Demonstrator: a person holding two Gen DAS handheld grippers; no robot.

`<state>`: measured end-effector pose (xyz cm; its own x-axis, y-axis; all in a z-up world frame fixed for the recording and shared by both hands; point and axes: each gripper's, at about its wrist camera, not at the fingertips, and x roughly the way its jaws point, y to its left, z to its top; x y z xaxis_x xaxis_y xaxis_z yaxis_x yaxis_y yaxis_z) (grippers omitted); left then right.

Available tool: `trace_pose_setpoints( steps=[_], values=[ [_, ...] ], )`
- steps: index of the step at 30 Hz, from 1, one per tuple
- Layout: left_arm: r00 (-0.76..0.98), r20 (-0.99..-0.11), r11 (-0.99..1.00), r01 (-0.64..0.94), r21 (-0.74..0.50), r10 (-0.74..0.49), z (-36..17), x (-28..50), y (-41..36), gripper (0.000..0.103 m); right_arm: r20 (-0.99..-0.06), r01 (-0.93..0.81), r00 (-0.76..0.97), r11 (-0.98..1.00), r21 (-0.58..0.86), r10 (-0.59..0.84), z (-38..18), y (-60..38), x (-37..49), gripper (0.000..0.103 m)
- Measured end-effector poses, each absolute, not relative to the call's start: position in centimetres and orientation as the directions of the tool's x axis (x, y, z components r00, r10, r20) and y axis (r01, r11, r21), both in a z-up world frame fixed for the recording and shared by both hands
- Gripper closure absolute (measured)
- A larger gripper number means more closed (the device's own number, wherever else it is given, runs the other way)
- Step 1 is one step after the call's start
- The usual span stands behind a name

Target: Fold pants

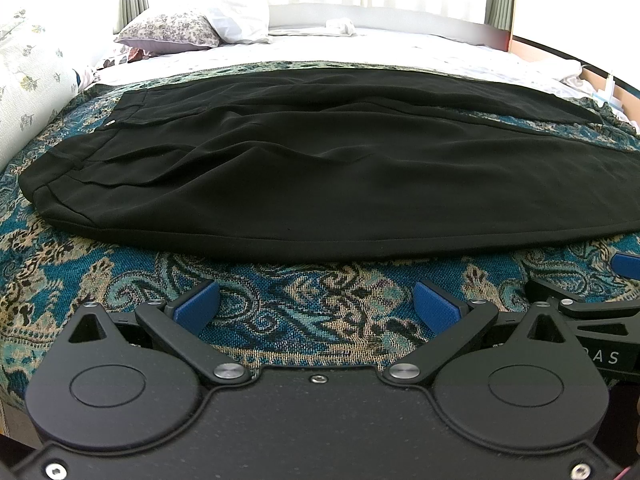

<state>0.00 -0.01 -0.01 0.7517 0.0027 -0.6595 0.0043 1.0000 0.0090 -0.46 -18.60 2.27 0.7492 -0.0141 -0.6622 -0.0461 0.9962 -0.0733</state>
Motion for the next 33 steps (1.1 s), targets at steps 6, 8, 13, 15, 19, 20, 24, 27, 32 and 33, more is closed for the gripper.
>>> trace_pose_setpoints(
  steps=[6,8,13,15,19,20,24,27,32,33],
  values=[
    [0.752,-0.66,1.0,0.004,0.009,0.003,-0.01,0.01,-0.01,0.0,-0.661,-0.046,0.75,0.996,-0.074,-0.015,2.29,-18.51,-0.54,0.0],
    [0.751,-0.66,1.0,0.004,0.009,0.003,-0.01,0.01,0.0,0.0,-0.661,-0.046,0.75,0.996,-0.074,-0.015,2.27,-18.52,-0.52,0.0],
    [0.751,-0.66,1.0,0.004,0.01,0.003,-0.01,0.01,0.0,0.0,-0.661,-0.045,0.75,0.996,-0.075,-0.016,2.23,-18.46,-0.49,0.0],
    [0.752,-0.66,1.0,0.004,0.01,0.003,-0.01,0.0,-0.01,0.0,-0.661,-0.046,0.75,0.996,-0.075,-0.015,2.23,-18.4,-0.58,0.0],
    [0.752,-0.66,1.0,0.004,0.01,0.003,-0.01,0.01,-0.01,0.0,-0.661,-0.046,0.75,0.996,-0.075,-0.016,2.31,-18.65,-0.49,0.0],
    [0.752,-0.66,1.0,0.004,0.01,0.003,-0.01,0.0,-0.01,0.0,-0.661,-0.046,0.75,0.996,-0.075,-0.016,2.33,-18.64,-0.54,0.0],
    [0.752,-0.659,1.0,0.004,0.01,0.004,-0.01,0.01,0.0,0.0,-0.66,-0.045,0.751,0.996,-0.076,-0.016,2.32,-18.59,-0.59,0.0],
    [0.752,-0.66,1.0,0.004,0.01,0.003,-0.01,0.01,-0.01,0.0,-0.66,-0.045,0.751,0.996,-0.075,-0.016,2.33,-18.6,-0.58,0.0],
    [0.752,-0.659,1.0,0.004,0.009,0.003,0.0,0.0,0.01,0.0,-0.659,-0.046,0.752,0.996,-0.075,-0.015,2.3,-18.59,-0.58,0.0],
    [0.752,-0.659,1.0,0.002,0.006,0.003,0.03,0.01,0.05,0.0,-0.657,-0.044,0.754,0.997,-0.07,-0.013,2.34,-18.66,-0.62,0.0]
  ],
)
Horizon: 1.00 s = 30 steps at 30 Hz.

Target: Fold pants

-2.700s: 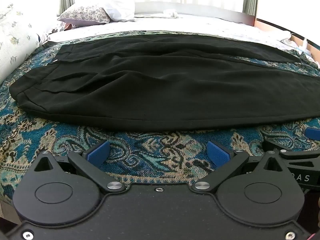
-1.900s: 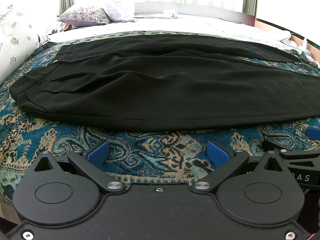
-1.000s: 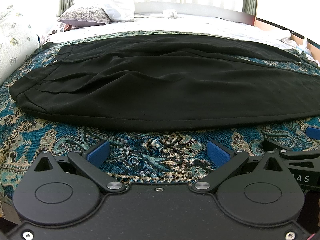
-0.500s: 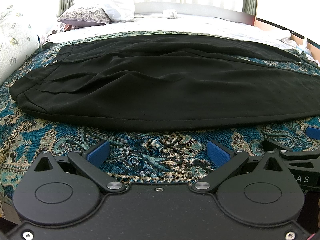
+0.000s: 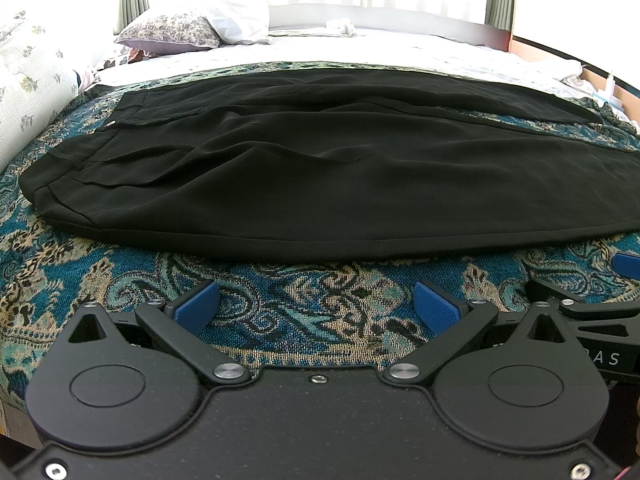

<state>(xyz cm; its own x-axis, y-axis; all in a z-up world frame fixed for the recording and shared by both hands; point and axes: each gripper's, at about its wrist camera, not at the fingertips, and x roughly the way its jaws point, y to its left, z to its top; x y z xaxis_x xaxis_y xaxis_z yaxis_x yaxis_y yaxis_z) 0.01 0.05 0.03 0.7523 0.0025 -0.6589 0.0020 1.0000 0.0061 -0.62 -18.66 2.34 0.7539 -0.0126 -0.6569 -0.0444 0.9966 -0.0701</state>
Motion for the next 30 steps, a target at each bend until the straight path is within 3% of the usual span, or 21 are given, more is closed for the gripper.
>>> trace_pose_setpoints(
  steps=[6,13,19,30],
  values=[
    [0.768,-0.641,1.0,0.01,-0.014,-0.017,0.1,-0.5,1.0,0.0,-0.595,0.026,0.803,1.0,0.016,-0.012,3.4,-21.2,-2.0,0.0],
    [0.797,-0.604,0.984,-0.108,-0.139,0.002,2.6,-0.2,5.7,0.0,-0.537,0.279,0.826,0.953,0.122,-0.173,4.9,-30.7,-0.9,0.0],
    [0.811,-0.567,0.949,-0.276,-0.152,0.145,4.3,2.1,11.8,0.0,-0.537,0.481,0.779,0.858,0.183,-0.322,6.0,-40.4,1.7,0.0],
    [0.715,-0.609,0.852,-0.511,-0.118,0.345,3.3,5.6,20.0,0.0,-0.574,0.724,0.621,0.672,0.158,-0.534,4.4,-51.0,2.7,0.021]
  ],
)
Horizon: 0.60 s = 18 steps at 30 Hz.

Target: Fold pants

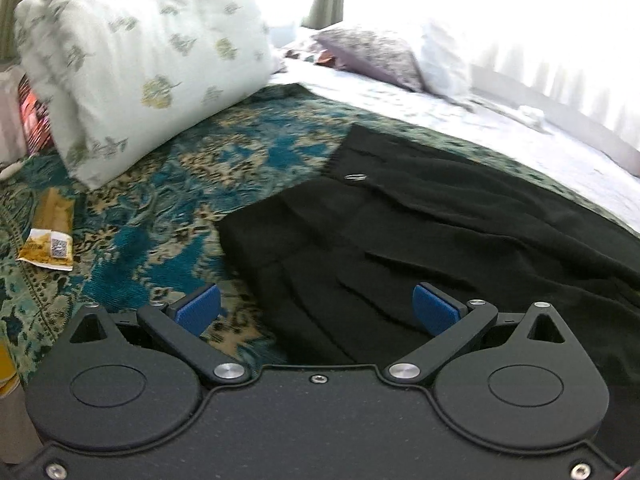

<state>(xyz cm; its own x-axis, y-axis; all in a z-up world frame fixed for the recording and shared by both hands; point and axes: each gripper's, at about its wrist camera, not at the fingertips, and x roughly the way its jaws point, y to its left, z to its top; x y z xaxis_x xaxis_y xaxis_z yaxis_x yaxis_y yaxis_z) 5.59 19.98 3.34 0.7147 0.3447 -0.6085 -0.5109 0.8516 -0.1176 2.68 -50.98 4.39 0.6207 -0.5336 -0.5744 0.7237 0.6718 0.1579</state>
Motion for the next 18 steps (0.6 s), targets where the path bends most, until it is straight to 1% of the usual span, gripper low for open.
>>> trace_pose_setpoints(
  steps=[7,10,12,14,16,18],
  values=[
    [0.676,-0.655,0.829,-0.544,-0.132,0.339,1.5,7.1,21.3,0.0,-0.562,0.73,0.635,0.649,0.213,-0.53,3.7,-53.6,2.2,0.03],
    [0.668,-0.646,0.832,-0.547,-0.091,0.368,1.1,7.8,20.9,0.0,-0.58,0.711,0.647,0.665,0.227,-0.495,3.4,-54.2,3.0,0.03],
    [0.66,-0.649,0.834,-0.547,-0.071,0.378,0.7,8.4,20.8,0.0,-0.604,0.687,0.644,0.703,0.185,-0.47,3.1,-54.5,4.4,0.029],
    [0.659,-0.648,0.833,-0.549,-0.067,0.382,0.6,8.8,20.8,0.0,-0.617,0.678,0.634,0.718,0.154,-0.466,3.2,-54.6,5.4,0.031],
    [0.658,-0.649,0.828,-0.555,-0.077,0.381,0.5,9.2,21.0,0.0,-0.621,0.674,0.638,0.72,0.164,-0.455,3.2,-55.0,6.0,0.036],
    [0.657,-0.648,0.823,-0.562,-0.08,0.385,0.5,9.5,21.1,0.0,-0.618,0.677,0.646,0.71,0.193,-0.448,3.2,-55.5,6.4,0.037]
  ],
)
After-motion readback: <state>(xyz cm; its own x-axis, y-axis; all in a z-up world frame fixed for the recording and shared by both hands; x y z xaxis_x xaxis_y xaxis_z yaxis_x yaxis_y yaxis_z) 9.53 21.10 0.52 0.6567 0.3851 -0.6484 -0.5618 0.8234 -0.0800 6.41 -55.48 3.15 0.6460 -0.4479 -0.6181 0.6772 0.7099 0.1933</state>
